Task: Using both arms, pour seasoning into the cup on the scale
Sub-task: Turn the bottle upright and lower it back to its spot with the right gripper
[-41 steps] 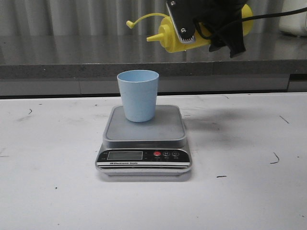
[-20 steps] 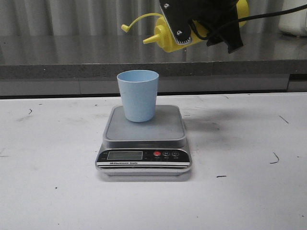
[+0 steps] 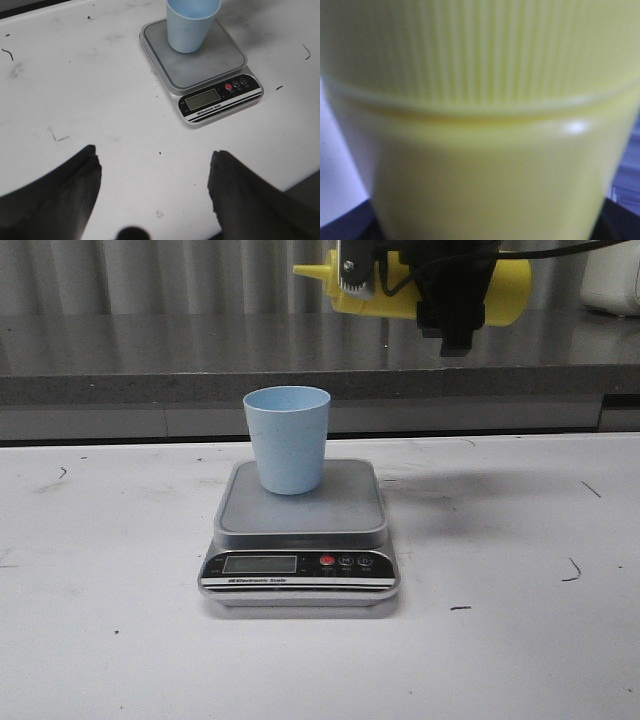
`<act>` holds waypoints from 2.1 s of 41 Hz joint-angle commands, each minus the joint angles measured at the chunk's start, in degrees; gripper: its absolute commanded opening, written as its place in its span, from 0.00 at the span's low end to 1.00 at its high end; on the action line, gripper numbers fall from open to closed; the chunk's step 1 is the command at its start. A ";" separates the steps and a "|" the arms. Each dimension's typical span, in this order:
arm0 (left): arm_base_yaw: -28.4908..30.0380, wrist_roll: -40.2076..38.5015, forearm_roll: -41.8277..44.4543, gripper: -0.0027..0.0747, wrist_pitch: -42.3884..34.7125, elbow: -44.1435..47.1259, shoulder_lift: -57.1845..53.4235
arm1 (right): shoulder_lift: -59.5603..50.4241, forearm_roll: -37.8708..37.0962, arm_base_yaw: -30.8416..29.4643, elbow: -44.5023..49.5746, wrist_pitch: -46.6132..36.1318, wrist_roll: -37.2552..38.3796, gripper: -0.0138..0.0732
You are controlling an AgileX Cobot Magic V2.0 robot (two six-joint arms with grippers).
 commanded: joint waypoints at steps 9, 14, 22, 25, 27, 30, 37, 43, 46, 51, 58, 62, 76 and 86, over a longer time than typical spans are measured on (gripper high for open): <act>-0.45 -0.06 -0.09 0.63 -3.74 -1.47 -0.19 | -7.48 5.60 -1.32 -2.21 5.00 15.68 0.60; -0.45 -0.06 -0.09 0.63 -3.74 -1.47 -0.19 | -10.95 14.89 -4.65 -0.89 1.70 16.27 0.60; -0.45 -0.06 -0.09 0.63 -3.74 -1.47 -0.19 | -17.05 27.49 -12.65 7.27 -8.32 16.27 0.60; -0.45 -0.06 -0.09 0.63 -3.74 -1.47 -0.19 | -18.83 30.91 -15.31 11.63 -13.01 16.27 0.60; -0.45 -0.06 -0.09 0.63 -3.74 -1.47 -0.19 | -19.72 33.15 -17.07 15.48 -17.30 16.27 0.60; -0.45 -0.06 -0.09 0.63 -3.74 -1.47 -0.19 | -20.24 35.30 -19.06 20.24 -22.14 16.27 0.60; -0.45 -0.06 -0.09 0.63 -3.74 -1.47 -0.19 | -20.24 36.15 -20.67 28.97 -30.49 17.00 0.60; -0.45 -0.06 -0.09 0.63 -3.74 -1.47 -0.19 | -20.03 36.61 -20.68 34.39 -43.12 21.15 0.60; -0.45 -0.06 -0.09 0.63 -3.74 -1.47 -0.19 | -19.69 36.61 -20.68 36.75 -50.07 21.40 0.60; -0.45 -0.06 -0.09 0.63 -3.74 -1.47 -0.19 | -18.30 36.68 -20.80 40.03 -60.27 20.31 0.60; -0.45 -0.06 -0.09 0.63 -3.74 -1.47 -0.19 | -14.44 39.90 -22.91 40.52 -63.20 18.34 0.60; -0.45 -0.06 -0.09 0.63 -3.74 -1.47 -0.19 | -12.44 41.24 -24.96 40.52 -66.80 18.34 0.60; -0.45 -0.06 -0.09 0.63 -3.74 -1.47 -0.19 | -5.03 42.65 -25.75 40.46 -80.13 12.47 0.60; -0.45 -0.06 -0.09 0.63 -3.74 -1.47 -0.19 | -0.04 51.95 -25.82 40.43 -86.70 11.13 0.60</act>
